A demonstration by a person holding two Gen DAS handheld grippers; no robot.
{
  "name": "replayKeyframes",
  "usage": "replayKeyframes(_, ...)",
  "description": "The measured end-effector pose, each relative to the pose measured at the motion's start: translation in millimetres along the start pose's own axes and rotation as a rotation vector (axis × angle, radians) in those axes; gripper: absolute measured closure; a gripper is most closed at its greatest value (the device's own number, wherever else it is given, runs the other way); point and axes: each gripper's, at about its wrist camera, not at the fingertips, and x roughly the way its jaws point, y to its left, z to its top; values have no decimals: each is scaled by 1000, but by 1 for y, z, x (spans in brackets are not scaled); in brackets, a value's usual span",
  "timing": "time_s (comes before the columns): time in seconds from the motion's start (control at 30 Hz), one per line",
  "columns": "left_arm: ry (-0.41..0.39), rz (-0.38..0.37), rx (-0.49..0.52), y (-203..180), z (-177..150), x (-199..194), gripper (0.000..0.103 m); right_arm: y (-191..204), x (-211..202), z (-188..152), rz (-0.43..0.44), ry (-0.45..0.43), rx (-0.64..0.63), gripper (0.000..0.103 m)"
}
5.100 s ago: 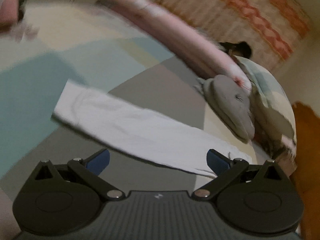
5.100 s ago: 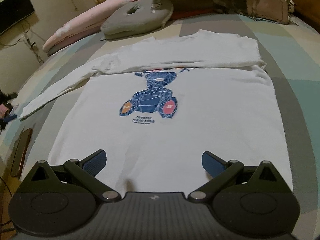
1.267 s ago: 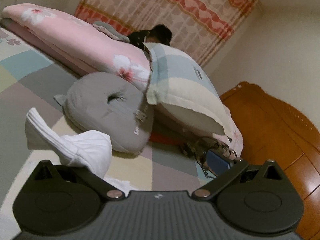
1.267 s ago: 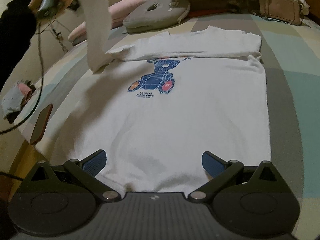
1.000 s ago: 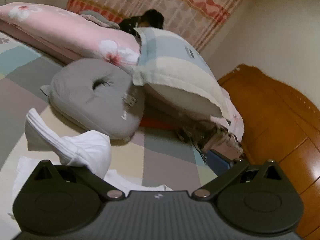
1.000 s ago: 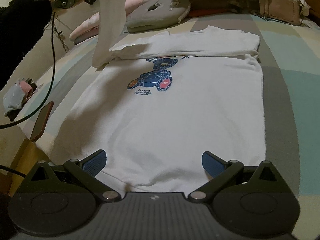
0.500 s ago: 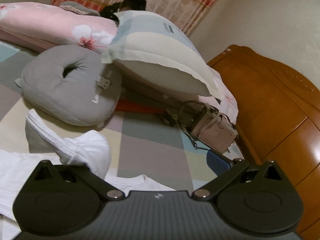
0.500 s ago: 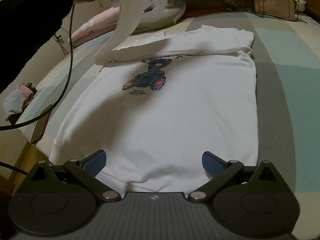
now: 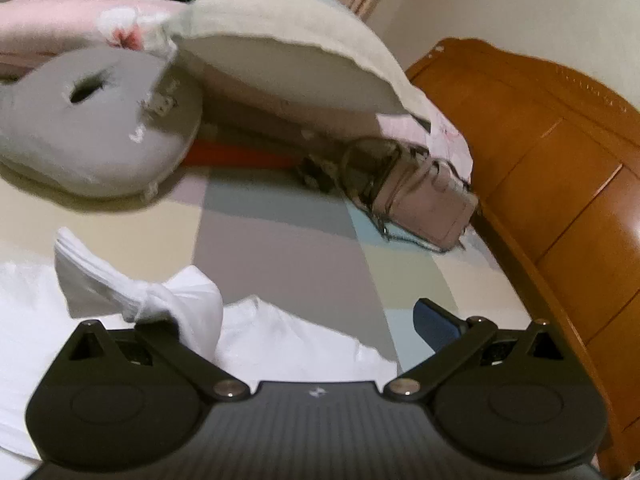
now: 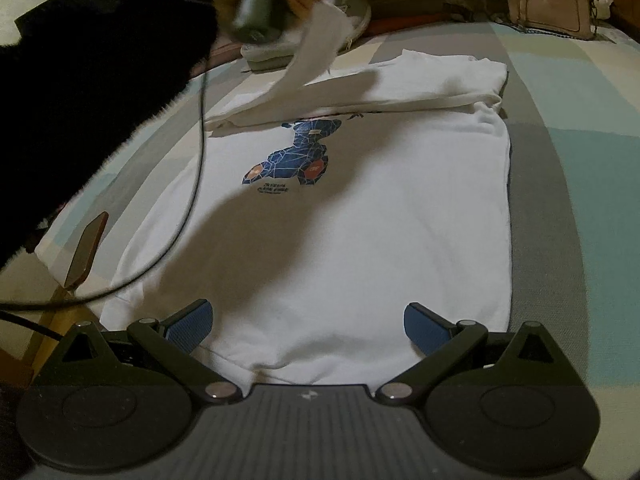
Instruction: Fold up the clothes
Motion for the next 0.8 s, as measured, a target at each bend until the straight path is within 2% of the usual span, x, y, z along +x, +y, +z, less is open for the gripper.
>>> replayKeyframes(0.3, 50, 20, 161, -11, -54, 38, 1, 0, 1, 3, -38, 22, -1, 0)
replayKeyframes(0.43, 72, -10, 168, -5, -68, 47, 1, 2, 5, 1, -50, 36, -3, 0)
replayKeyframes(0.63, 94, -76, 107, 9, -74, 56, 1, 0, 7, -1, -79, 43, 4, 0)
replayKeyframes(0.7, 103, -74, 140, 6, -73, 55, 1, -2, 6, -1, -84, 43, 11, 0)
replayKeyframes(0.8, 160, -86, 227, 2, -76, 55, 1, -4, 6, 0, -90, 39, 21, 0)
